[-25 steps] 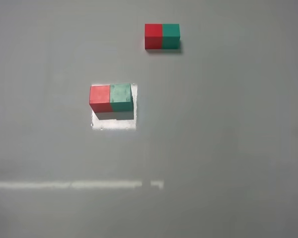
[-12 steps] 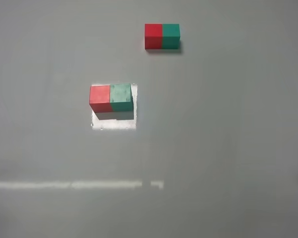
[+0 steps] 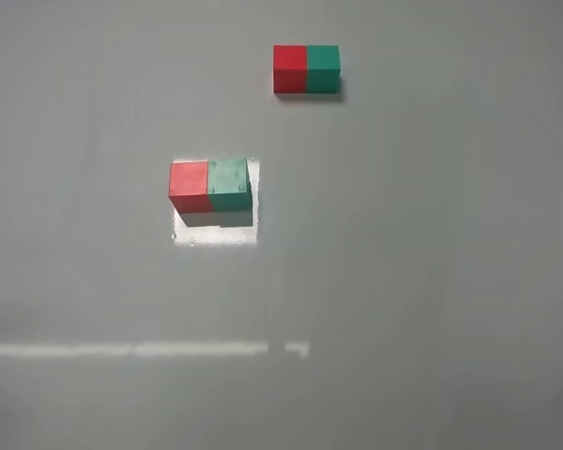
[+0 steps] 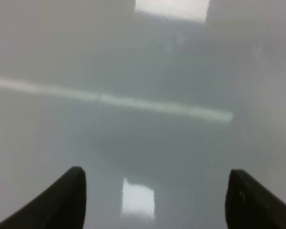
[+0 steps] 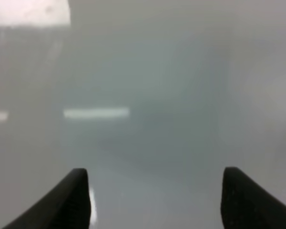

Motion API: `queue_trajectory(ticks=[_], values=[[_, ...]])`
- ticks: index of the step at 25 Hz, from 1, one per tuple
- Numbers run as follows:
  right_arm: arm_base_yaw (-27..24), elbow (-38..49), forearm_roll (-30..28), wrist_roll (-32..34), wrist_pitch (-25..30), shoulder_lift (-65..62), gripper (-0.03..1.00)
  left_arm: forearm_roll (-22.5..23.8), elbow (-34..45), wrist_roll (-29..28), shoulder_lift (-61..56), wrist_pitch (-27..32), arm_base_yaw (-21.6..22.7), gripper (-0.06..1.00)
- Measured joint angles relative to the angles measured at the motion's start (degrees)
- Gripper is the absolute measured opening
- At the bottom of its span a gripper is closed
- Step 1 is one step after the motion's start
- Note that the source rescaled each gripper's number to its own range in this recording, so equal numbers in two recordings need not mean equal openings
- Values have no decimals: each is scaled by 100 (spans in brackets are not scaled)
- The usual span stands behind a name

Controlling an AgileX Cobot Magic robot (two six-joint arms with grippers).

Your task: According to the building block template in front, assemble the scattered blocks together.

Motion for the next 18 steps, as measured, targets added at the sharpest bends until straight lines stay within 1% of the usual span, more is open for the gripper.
queue_trajectory(ticks=[3,18], values=[[0,23,110,-125,15,-6,46,0,0,0,0,0,0,53],[5,23,110,-131,15,-6,44,16,0,0,0,0,0,53]])
